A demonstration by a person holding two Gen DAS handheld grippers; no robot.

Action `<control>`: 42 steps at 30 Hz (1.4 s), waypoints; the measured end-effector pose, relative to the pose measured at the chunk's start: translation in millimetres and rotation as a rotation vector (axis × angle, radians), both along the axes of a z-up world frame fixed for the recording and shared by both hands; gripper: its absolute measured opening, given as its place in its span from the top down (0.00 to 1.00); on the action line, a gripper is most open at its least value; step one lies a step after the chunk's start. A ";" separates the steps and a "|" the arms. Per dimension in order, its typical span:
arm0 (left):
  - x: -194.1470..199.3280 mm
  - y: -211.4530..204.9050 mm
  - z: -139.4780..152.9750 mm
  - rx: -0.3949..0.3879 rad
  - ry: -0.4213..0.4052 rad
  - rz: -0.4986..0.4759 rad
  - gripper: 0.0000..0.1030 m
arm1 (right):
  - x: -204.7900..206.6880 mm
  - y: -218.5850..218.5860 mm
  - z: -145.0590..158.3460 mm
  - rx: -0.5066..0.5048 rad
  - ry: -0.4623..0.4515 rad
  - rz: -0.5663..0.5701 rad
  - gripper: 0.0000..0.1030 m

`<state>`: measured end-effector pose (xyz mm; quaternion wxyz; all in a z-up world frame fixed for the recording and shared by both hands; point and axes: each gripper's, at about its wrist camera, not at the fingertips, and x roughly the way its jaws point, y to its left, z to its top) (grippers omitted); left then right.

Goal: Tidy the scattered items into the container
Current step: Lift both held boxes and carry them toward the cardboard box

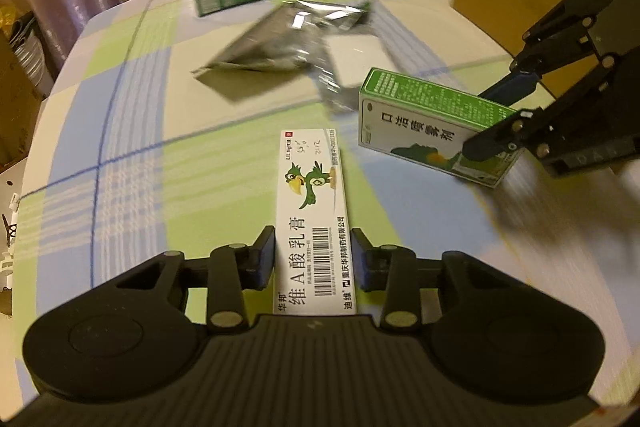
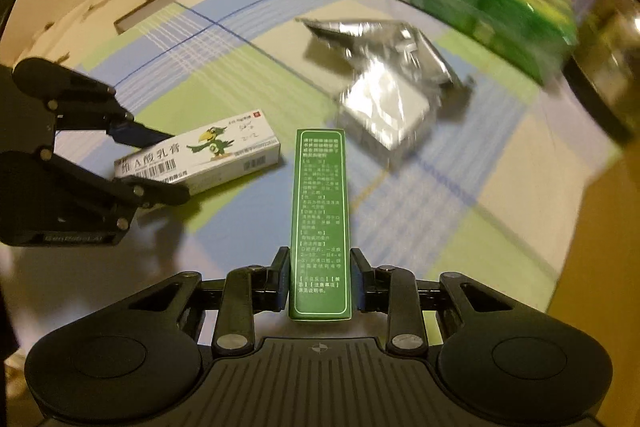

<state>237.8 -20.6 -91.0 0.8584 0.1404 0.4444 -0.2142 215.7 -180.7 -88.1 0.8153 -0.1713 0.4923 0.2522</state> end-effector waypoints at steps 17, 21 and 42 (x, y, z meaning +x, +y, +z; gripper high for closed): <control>-97.9 -31.0 2.8 -0.066 0.066 -0.077 0.65 | -81.7 -29.9 7.4 0.019 -0.005 -0.142 0.41; -89.6 -33.3 6.0 -0.078 0.058 -0.063 0.60 | -73.1 -26.4 2.8 0.009 -0.007 -0.125 0.41; -79.7 -38.6 -3.7 -0.037 0.064 -0.060 0.68 | -58.0 -21.1 -20.4 0.023 0.028 -0.088 0.55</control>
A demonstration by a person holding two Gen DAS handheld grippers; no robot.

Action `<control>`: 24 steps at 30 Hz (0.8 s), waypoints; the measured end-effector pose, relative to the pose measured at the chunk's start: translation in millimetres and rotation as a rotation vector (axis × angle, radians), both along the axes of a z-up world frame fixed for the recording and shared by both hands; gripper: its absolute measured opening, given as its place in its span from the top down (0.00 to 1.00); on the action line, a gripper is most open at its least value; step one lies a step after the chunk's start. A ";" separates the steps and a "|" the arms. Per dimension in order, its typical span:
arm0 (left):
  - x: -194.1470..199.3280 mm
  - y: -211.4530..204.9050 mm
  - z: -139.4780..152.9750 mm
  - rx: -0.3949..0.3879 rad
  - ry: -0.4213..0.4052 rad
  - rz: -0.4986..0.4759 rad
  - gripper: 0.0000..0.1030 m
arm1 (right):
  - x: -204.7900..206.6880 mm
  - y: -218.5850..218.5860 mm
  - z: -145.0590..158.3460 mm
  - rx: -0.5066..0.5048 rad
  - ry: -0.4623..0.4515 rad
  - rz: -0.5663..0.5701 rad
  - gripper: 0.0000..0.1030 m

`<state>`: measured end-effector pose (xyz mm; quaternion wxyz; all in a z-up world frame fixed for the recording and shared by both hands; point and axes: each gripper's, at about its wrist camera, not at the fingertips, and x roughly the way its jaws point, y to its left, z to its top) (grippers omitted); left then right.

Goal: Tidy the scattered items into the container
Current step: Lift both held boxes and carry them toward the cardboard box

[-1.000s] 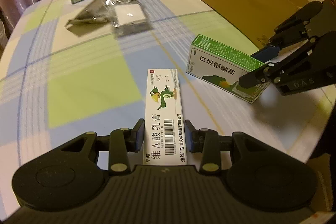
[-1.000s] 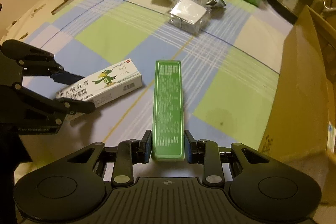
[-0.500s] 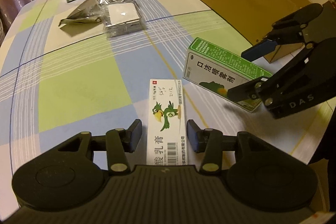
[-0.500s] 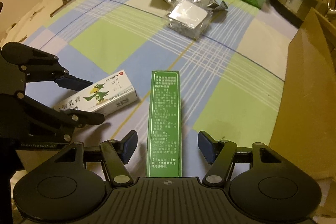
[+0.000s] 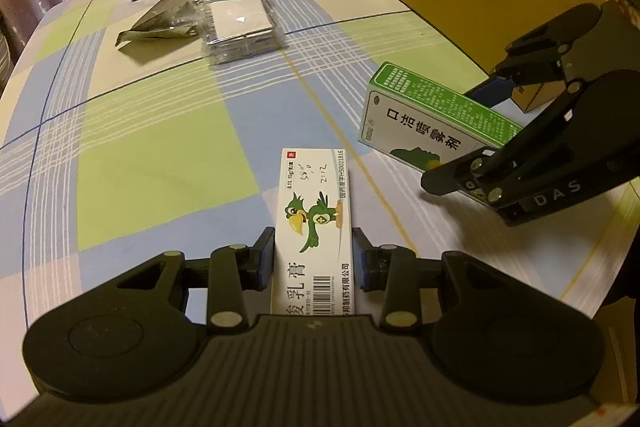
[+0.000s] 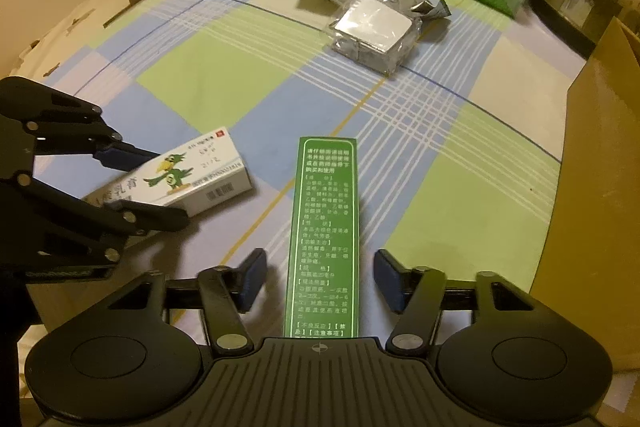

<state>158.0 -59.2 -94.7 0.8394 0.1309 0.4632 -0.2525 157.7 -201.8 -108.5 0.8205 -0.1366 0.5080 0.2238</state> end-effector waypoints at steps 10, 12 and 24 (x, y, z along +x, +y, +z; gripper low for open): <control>-9.9 8.7 4.5 -0.019 0.003 0.025 0.68 | -9.2 -0.4 9.7 0.004 -0.024 -0.023 0.73; -11.5 10.2 5.5 -0.021 0.005 0.030 0.68 | -13.2 -0.7 15.5 0.012 -0.033 -0.031 0.73; -30.4 7.2 33.8 -0.038 -0.034 0.045 0.68 | -48.2 -12.6 55.1 0.045 -0.104 -0.082 0.73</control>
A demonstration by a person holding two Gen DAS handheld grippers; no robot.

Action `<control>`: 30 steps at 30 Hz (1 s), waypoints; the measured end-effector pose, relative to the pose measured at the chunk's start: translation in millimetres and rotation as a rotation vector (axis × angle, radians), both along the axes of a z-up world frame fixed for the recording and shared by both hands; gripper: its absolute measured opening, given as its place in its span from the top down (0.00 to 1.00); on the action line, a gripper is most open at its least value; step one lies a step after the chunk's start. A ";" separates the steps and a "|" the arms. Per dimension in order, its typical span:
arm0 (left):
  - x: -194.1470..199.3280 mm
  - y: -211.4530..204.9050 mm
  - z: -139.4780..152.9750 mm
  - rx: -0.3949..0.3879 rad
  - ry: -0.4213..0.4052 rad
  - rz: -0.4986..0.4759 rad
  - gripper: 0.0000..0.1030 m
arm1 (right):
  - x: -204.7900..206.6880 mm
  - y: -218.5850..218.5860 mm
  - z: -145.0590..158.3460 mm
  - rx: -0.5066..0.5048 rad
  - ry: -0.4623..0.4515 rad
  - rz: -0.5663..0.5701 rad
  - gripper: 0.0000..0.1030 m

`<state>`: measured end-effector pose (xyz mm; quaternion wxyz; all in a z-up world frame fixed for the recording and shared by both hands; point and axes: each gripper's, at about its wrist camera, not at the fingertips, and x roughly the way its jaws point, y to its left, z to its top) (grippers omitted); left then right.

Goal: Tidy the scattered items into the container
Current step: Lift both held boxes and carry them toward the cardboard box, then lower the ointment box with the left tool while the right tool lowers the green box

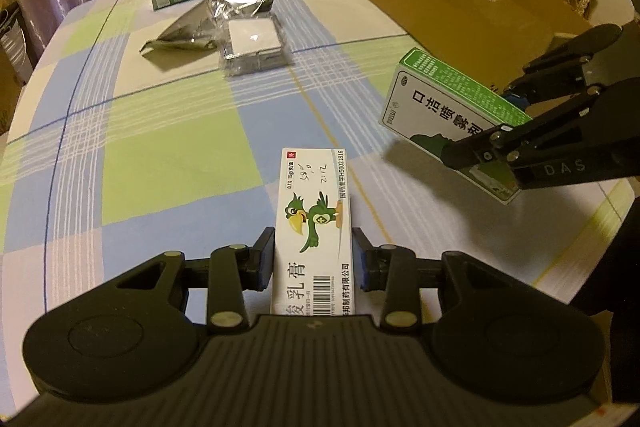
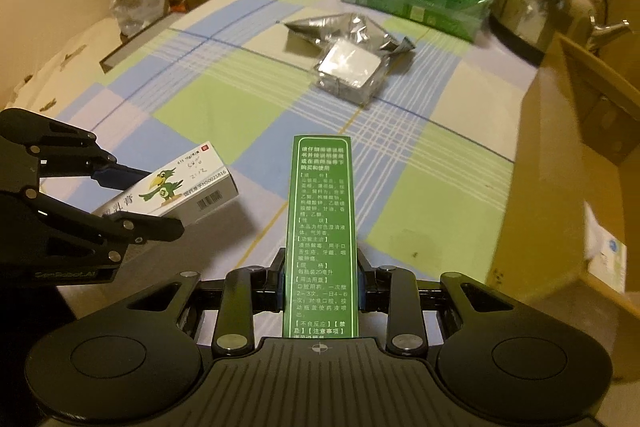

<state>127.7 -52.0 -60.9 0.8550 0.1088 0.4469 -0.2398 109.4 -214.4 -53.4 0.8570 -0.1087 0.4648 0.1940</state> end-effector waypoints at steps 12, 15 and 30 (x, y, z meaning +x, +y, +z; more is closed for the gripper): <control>-30.6 -23.5 28.4 -0.009 -0.039 -0.030 0.68 | -36.1 -34.3 37.8 0.023 -0.069 -0.069 0.73; -35.8 -32.4 33.4 -0.013 -0.046 -0.046 0.68 | -44.1 -44.9 48.3 0.026 -0.091 -0.088 0.73; -22.7 -99.0 73.0 -0.027 -0.116 -0.163 0.68 | -59.8 -113.8 103.3 0.032 -0.193 -0.221 0.73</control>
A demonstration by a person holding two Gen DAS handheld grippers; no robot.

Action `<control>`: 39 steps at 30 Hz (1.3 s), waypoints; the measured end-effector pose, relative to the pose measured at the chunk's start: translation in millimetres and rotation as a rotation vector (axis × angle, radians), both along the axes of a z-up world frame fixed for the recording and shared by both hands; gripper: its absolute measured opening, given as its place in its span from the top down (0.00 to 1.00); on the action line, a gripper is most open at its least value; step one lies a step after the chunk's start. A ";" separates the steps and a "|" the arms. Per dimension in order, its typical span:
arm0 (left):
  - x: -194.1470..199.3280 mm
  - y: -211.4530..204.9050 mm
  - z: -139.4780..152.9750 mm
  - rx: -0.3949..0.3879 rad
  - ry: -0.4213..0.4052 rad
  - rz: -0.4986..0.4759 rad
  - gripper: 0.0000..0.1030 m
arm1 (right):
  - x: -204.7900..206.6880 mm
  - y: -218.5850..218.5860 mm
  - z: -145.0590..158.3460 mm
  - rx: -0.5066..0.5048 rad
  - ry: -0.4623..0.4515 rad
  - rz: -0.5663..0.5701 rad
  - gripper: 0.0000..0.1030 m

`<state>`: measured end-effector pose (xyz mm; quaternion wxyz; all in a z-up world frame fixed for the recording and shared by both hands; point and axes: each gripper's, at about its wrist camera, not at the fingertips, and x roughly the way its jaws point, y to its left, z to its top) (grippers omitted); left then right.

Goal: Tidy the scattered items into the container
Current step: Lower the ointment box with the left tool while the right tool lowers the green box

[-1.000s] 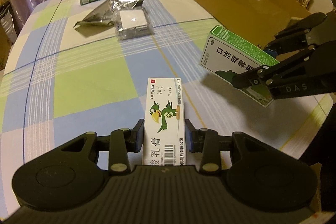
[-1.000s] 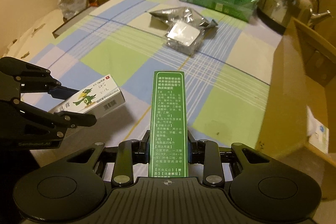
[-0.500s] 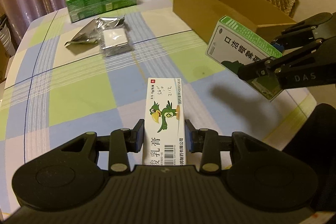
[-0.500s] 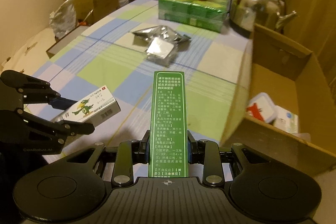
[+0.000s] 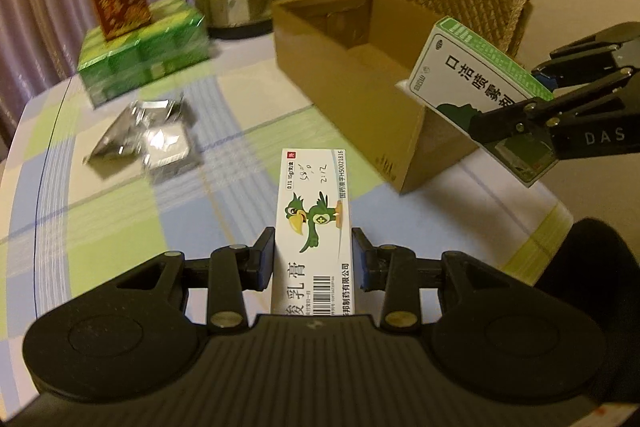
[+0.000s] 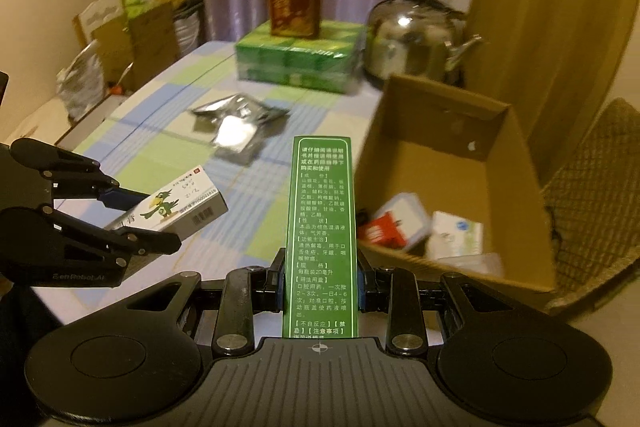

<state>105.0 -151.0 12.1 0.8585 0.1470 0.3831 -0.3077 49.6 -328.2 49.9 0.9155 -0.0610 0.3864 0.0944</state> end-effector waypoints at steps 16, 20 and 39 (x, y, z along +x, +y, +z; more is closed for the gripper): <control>47.2 -109.9 35.0 -0.070 -0.038 -0.131 0.68 | 56.4 -101.3 25.9 0.006 -0.065 -0.166 0.73; 73.8 -140.3 34.3 -0.093 -0.015 -0.136 0.68 | 84.8 -122.9 14.9 0.025 -0.045 -0.182 0.73; 154.3 -213.4 -22.2 -0.050 0.098 -0.115 0.68 | 147.7 -171.2 -42.0 0.120 0.023 -0.247 0.73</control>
